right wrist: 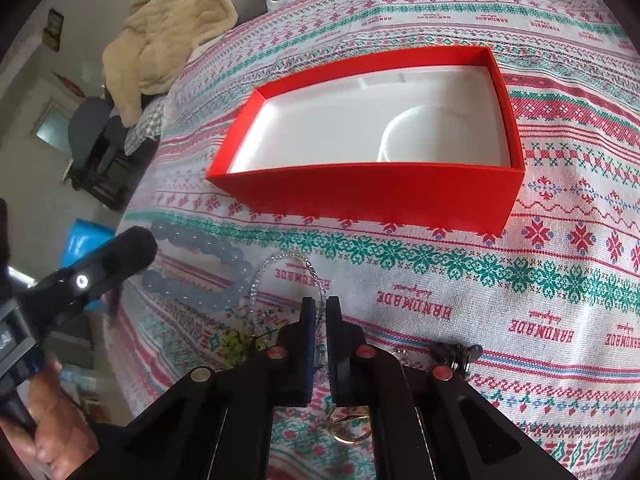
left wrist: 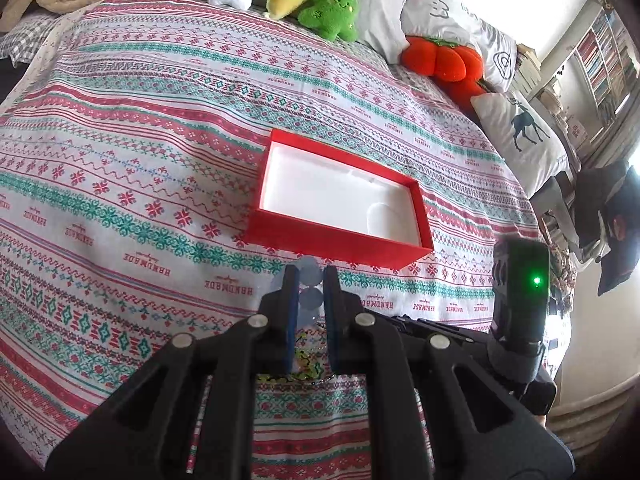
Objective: Organize jewelry
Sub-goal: 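Place the silver bracelet in the red box with the right tool while the left tool carries the blue bracelet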
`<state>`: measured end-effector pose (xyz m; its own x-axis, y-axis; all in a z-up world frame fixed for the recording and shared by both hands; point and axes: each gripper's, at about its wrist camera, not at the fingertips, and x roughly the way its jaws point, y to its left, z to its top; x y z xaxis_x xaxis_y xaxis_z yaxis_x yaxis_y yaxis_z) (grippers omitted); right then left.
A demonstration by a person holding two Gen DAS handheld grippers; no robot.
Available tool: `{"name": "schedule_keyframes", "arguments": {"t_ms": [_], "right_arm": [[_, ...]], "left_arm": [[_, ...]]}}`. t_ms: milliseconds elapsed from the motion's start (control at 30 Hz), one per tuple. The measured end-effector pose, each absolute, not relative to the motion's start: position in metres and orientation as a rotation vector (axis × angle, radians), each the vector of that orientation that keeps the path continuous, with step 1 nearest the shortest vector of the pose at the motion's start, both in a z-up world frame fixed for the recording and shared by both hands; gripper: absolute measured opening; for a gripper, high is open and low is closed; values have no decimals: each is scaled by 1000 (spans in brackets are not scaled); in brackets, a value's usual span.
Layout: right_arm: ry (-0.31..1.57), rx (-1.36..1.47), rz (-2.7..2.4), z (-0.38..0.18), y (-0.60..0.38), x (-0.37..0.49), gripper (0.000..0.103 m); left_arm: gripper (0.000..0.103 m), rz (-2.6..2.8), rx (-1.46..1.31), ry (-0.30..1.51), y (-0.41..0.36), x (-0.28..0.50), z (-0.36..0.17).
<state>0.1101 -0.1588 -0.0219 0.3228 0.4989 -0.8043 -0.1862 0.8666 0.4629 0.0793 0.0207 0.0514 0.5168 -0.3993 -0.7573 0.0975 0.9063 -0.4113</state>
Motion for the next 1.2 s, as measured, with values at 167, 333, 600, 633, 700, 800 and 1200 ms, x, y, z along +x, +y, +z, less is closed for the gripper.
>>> {"name": "schedule_keyframes", "arguments": {"t_ms": [167,333,600,633,700,800,1200], "right_arm": [[1089,365,521,2,-160,101,4],[1004,359,563,28,-154,91,4],[909,348,572,59,-164,83,4],[908,355,571,60,-167,83,4],[903,358,565,61,-170,85,4],[892,363,553,64,-177,89,4],[826,382,511,82,-196,125,4]], "left_arm": [[13,-322,-364,939,29,74,67],[13,-318,-370,925,33,76,72],[13,-337,-367,908,25,78,78],[13,-341,-366,903,23,79,80],[13,-347,-366,894,20,81,84],[13,-351,-357,883,15,88,89],[13,-382,-403,867,-1,138,88]]}}
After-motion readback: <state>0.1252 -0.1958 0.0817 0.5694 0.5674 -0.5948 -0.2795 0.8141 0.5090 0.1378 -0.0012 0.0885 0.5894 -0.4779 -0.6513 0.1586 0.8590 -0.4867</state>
